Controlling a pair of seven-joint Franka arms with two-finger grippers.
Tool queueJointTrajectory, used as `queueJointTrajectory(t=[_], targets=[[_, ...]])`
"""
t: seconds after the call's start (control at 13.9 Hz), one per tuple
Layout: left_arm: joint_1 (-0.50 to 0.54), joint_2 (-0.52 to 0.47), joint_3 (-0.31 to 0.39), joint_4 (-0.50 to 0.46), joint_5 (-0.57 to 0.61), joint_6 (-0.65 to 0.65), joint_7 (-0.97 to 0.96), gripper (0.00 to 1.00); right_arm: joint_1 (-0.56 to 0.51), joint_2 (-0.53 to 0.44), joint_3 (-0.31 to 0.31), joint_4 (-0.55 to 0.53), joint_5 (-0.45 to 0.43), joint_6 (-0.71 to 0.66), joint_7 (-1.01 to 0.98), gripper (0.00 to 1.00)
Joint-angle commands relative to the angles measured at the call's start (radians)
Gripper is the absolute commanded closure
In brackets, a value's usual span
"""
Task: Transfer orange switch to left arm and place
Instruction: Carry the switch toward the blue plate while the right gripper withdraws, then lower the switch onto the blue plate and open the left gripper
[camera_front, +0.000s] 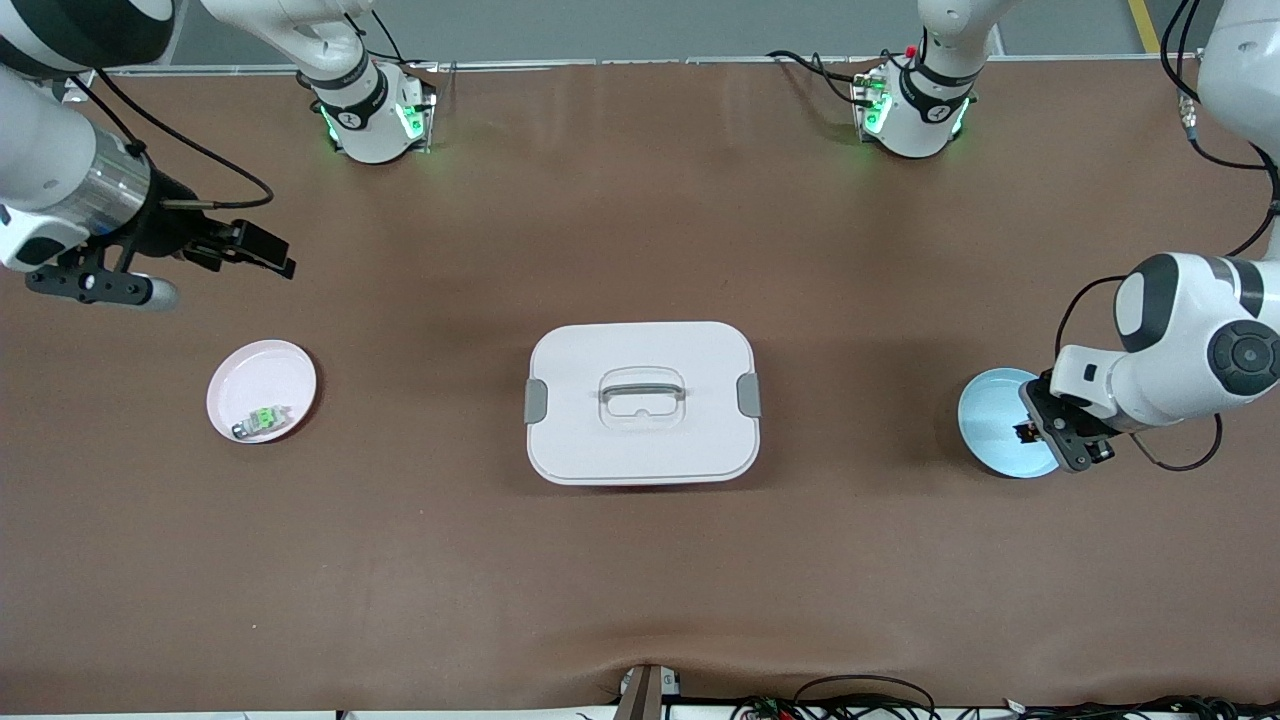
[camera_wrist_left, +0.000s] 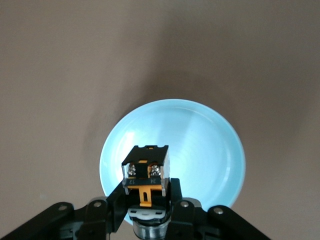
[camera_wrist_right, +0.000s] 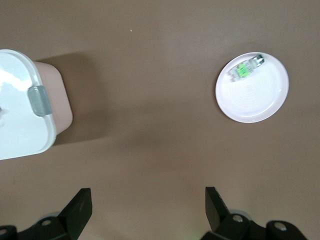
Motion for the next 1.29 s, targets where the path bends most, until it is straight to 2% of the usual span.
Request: queueJointTrajectory(t=[0.0, 0.36, 0.65, 0.72, 0.79, 0.86, 1.22], targets=[[0.052, 0.064, -0.014, 0.009, 0.058, 0.064, 0.188, 1.0, -0.079, -0.052, 0.016, -0.042, -0.03, 0.006, -0.123, 0.0], [0.087, 0.069, -0.014, -0.09, 0.188, 0.186, 0.227, 1.0, -0.202, -0.039, 0.018, -0.029, -0.03, 0.021, -0.263, 0.0], [0.118, 0.058, -0.015, -0.155, 0.213, 0.223, 0.228, 1.0, -0.221, 0.003, 0.019, 0.08, -0.033, 0.007, -0.277, 0.0], [0.12, 0.06, -0.015, -0.157, 0.213, 0.223, 0.228, 0.91, -0.225, 0.011, 0.018, 0.098, -0.033, 0.003, -0.277, 0.0], [0.12, 0.063, -0.015, -0.157, 0.213, 0.224, 0.227, 0.63, -0.228, 0.011, 0.018, 0.099, -0.033, -0.01, -0.275, 0.0], [0.12, 0.061, -0.017, -0.157, 0.213, 0.23, 0.222, 0.01, -0.235, 0.011, 0.018, 0.102, -0.033, -0.014, -0.277, 0.0], [0.118, 0.025, -0.047, -0.141, 0.184, 0.229, 0.126, 0.0, -0.227, 0.014, 0.021, 0.119, -0.041, -0.016, -0.269, 0.0]])
